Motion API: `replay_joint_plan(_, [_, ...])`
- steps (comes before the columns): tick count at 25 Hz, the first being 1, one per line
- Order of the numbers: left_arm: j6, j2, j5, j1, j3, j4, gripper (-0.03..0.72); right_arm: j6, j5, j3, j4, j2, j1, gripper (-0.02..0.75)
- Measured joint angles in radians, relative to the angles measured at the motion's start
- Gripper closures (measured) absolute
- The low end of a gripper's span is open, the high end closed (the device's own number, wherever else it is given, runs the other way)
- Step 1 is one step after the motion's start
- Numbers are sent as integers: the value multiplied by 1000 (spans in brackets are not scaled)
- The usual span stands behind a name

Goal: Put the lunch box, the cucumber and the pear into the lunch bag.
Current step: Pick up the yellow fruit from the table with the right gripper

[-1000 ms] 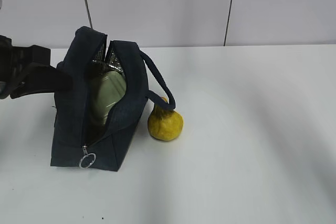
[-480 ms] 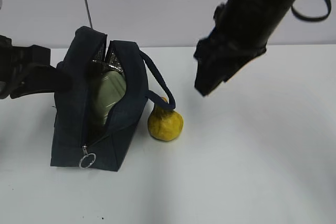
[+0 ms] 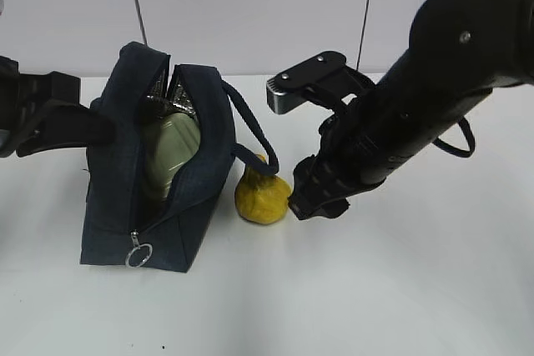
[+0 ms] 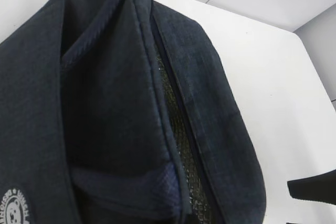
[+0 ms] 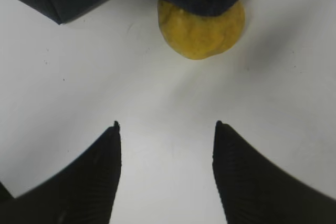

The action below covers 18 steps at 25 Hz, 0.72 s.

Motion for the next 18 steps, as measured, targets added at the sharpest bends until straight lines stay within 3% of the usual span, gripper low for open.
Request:
replay_joint_plan(9, [0,0,0,0,0,-1,703,-202,-223,89,245,18,0,300])
replay_joint_plan(18, [0,0,6,0,0,-1,703,-585,-332,92,670,154,0,300])
